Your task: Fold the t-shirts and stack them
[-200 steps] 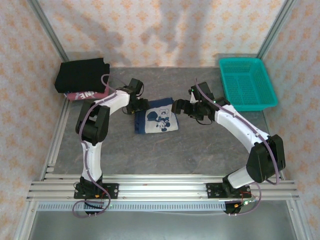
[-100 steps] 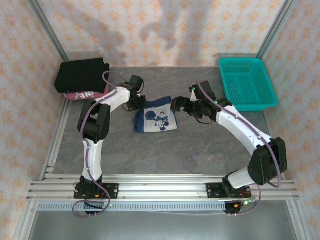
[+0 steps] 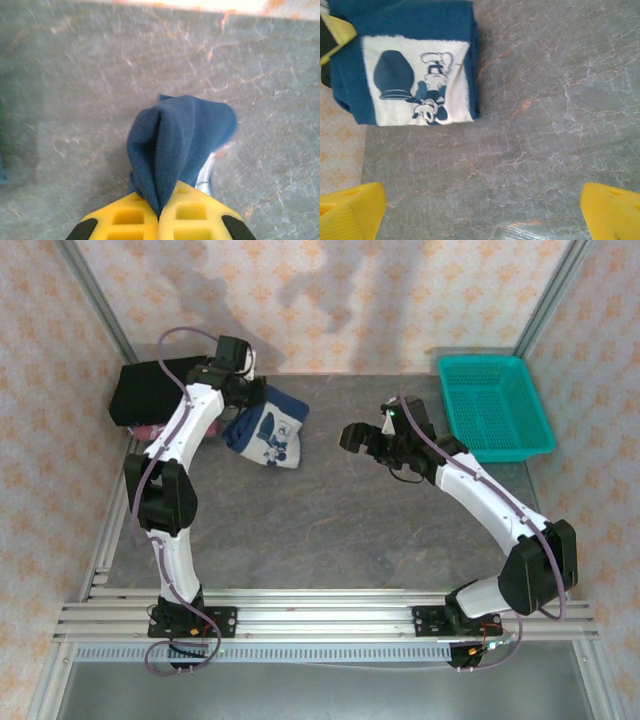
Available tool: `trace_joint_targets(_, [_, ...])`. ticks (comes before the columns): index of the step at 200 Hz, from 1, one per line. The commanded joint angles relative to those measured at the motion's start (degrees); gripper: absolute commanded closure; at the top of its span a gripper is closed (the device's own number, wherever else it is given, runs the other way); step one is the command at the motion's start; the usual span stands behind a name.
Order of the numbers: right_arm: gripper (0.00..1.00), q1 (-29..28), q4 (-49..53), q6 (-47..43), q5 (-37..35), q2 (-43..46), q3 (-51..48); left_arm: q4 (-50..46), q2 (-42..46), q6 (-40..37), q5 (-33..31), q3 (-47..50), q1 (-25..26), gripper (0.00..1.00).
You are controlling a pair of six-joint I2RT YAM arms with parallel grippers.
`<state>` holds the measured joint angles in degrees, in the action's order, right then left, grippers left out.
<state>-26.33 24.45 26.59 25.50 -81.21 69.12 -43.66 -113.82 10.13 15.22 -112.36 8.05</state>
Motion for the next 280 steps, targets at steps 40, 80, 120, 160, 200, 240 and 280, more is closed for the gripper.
trace_joint_targets(40, [0.0, -0.4, -2.9, 1.45, 0.54, -1.58, 4.19, -8.99, -1.57, -8.4, -0.09, -18.05, -4.27, 1.0])
trace_joint_targets(80, [0.0, -0.4, -2.13, 0.92, 0.98, -3.92, 6.53, -12.64, -6.86, -9.34, 1.93, -32.61, -7.7, 1.0])
trace_joint_targets(120, [0.0, -0.4, -1.42, 0.36, 1.97, -7.53, 10.01, -10.19, -6.78, -8.23, 2.96, -35.53, -11.53, 1.0])
trace_joint_targets(160, [0.01, -0.39, -3.38, 1.29, 3.75, -11.28, 12.04, -7.5, -6.19, -6.82, 3.11, -37.01, -15.3, 1.0])
trace_joint_targets(200, [0.01, -0.4, -2.52, 0.33, 4.38, -13.81, 14.35, -5.87, -5.23, -5.82, 5.15, -37.78, -18.21, 1.0])
trace_joint_targets(240, [0.01, -0.4, -1.79, -0.14, 5.29, -16.16, 16.42, -5.34, -4.84, -5.56, 5.74, -37.32, -20.42, 1.0])
trace_joint_targets(280, [0.0, -0.43, -1.0, -0.51, 5.18, -17.15, 17.69, -4.84, -4.67, -5.21, 7.14, -36.71, -22.95, 1.0])
